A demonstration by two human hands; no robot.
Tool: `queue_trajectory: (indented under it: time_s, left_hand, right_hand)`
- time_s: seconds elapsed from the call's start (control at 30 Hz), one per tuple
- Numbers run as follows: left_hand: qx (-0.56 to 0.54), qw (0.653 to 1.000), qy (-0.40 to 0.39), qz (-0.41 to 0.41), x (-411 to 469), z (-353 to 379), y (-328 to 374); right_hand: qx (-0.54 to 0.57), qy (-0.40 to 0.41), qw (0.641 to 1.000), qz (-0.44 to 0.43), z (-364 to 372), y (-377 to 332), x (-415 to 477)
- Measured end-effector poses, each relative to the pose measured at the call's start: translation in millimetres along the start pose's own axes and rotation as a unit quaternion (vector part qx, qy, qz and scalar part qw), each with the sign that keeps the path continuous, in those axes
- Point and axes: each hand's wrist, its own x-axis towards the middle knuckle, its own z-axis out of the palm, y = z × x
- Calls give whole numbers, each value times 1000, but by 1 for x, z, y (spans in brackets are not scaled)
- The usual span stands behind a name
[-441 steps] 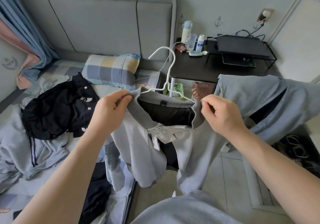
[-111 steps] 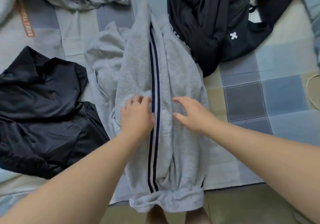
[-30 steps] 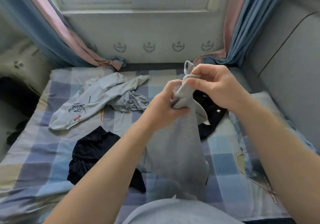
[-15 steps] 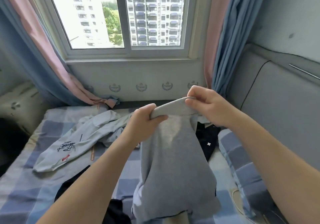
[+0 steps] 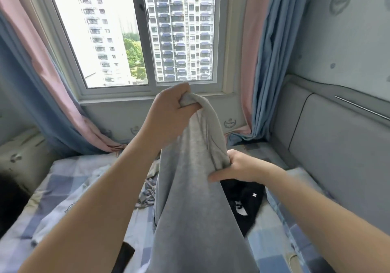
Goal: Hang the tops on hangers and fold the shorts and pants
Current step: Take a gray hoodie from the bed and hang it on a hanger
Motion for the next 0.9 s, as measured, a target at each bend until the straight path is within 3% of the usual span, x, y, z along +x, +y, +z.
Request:
queue_trajectory:
  time_s: [0.1,0.17,0.27,0.33,0.4,0.5,0.53,0.6,0.7,0.77,0.9]
  left_hand:
    - [58,997,37,25,13,-15,1]
    - [66,996,54,7,18,-20,-6]
    - [125,989,52,-59,18,-23,-21]
    - [109,989,-14,-102,14,-21,-28]
    - [17,983,-124,-136,4,-15,-27]
    - [-109,949,-247,-161,-10,3,-26]
    - [-115,951,-241,-155,-13,9,-26]
    - [-92,976,-152,-129,-9,17,-27]
    - [-81,991,0,-107,7,11,-23]
    - [-75,993,29,-84,17,7,-18]
    - [-42,995,61,-65,30,11,-9]
  right_hand:
    - [-75,10,997,23,-16,-7,0]
    - [-155,61,985,53,-31,-14,1]
    - [-97,116,988,2,-44,-35,3]
    - [-45,152,986,-40,-46,-56,1]
    - [-14,174,981,-86,-47,-77,1]
    - [11,231,961,-150,-48,-103,3]
    - [33,254,955,-152,-49,-109,3]
    - [52,267,951,-144,-57,-113,1]
    - [19,142,986,-90,-73,-97,-11]
    - [-16,58,998,-20,-77,-77,-19]
    - [-162,23,978,132,-73,-30,-22]
